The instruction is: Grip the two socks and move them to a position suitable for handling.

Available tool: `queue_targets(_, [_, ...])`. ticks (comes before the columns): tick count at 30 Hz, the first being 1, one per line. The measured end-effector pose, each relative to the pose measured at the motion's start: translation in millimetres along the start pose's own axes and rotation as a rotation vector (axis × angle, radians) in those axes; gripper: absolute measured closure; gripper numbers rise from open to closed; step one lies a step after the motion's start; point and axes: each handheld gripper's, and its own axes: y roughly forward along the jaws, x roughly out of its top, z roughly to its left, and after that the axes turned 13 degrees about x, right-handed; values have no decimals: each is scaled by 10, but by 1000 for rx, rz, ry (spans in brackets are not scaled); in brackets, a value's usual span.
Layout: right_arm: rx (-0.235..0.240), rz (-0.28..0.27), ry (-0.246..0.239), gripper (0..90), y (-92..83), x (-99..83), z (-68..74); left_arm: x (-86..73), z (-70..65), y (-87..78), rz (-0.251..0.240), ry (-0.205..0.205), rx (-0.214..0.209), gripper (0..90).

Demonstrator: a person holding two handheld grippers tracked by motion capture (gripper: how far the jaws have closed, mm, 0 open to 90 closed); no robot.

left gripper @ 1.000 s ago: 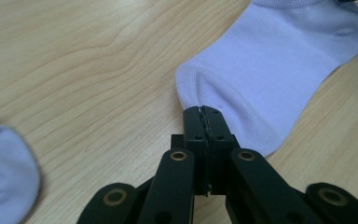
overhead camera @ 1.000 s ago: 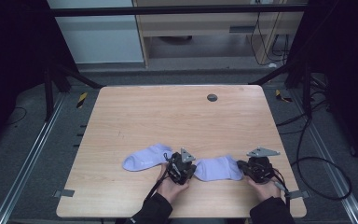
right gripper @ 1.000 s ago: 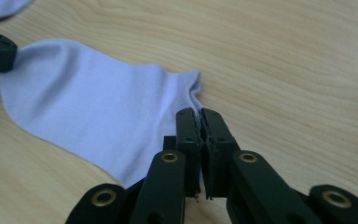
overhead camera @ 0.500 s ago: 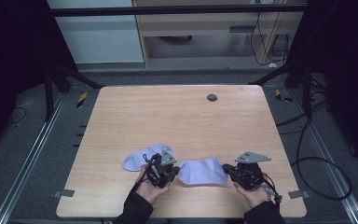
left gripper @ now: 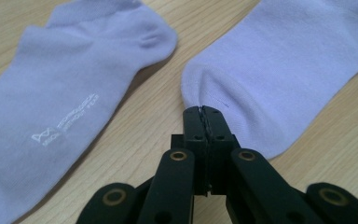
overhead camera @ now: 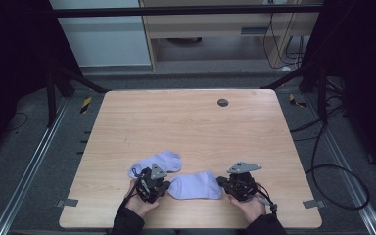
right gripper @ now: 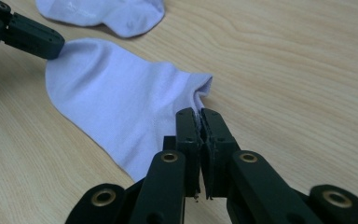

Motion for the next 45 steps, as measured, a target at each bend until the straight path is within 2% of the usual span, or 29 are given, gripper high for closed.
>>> queue_targets(7, [-11, 26, 7, 861, 60, -45, -23, -19, -12, 72, 8, 2, 10, 871])
queue_targets(13, [-27, -1, 1, 755, 31, -46, -34, -18, 20, -1, -26, -6, 18, 755])
queue_targets(16, [-26, -30, 0, 707, 0, -33, -43, -6, 73, -64, -55, -25, 31, 687])
queue_targets(22, [-20, -77, -18, 621, -32, 27, -57, -7, 255, -171, -99, -50, 61, 573])
queue_targets(29, [-6, -110, -35, 556, -16, 143, -43, -60, 512, -253, -134, -96, 87, 509])
queue_targets(33, [-2, -138, -29, 531, -10, 224, -24, -98, 654, -279, -147, -119, 105, 483])
queue_targets(39, [-5, -157, -32, 494, 68, 360, -14, -179, 880, -301, -145, -171, 146, 467])
queue_targets(45, [-3, -160, -39, 470, 208, 492, 10, -233, 998, -289, -131, -199, 167, 463])
